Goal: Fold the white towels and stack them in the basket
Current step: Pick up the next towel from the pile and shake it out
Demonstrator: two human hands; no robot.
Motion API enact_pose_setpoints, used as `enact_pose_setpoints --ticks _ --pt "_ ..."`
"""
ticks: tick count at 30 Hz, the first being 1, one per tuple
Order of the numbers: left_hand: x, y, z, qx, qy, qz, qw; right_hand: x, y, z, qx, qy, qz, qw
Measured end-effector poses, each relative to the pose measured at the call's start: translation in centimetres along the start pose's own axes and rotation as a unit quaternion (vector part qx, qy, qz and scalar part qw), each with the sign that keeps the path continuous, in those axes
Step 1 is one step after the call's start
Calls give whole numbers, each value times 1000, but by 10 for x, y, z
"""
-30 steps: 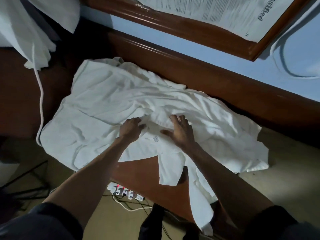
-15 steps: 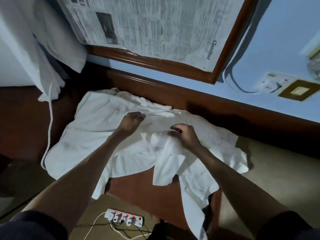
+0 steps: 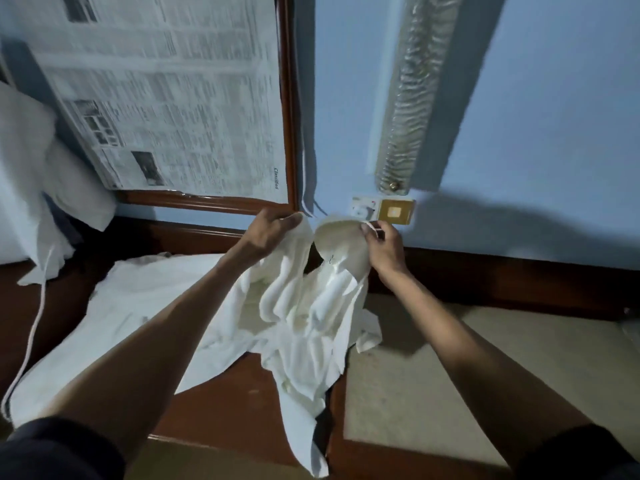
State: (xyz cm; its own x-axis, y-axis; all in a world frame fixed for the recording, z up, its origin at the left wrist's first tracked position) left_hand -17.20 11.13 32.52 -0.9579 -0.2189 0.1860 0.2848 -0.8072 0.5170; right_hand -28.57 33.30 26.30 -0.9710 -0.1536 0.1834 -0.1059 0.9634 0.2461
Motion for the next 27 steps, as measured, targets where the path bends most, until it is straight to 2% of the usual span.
enact_pose_setpoints --ticks 5,12,20,27 --pt "-15 -75 98 -2 -72 1 997 -25 128 -14 31 -9 125 992" --pt "-17 -173 179 15 -143 -21 989 -60 274 -20 28 -25 207 978" --pt "3 -267 242 4 -214 -101 972 -67 385 0 14 -74 272 959" --pt "61 -335 266 -44 -237 -175 955 -28 446 25 -48 -58 317 946"
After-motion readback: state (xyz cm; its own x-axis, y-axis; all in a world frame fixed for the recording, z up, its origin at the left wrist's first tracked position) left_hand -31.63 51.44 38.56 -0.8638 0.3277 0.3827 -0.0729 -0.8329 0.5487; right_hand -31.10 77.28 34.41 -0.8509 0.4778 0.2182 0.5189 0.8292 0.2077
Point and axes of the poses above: each hand's wrist, its own x-axis towards the middle knuckle, its own y-axis out of the back of the hand, z = x × y, the point moved 1 cm from there along x, towards the middle knuckle, and after that the axes turned 2 degrees about x, right-handed, at the moved point
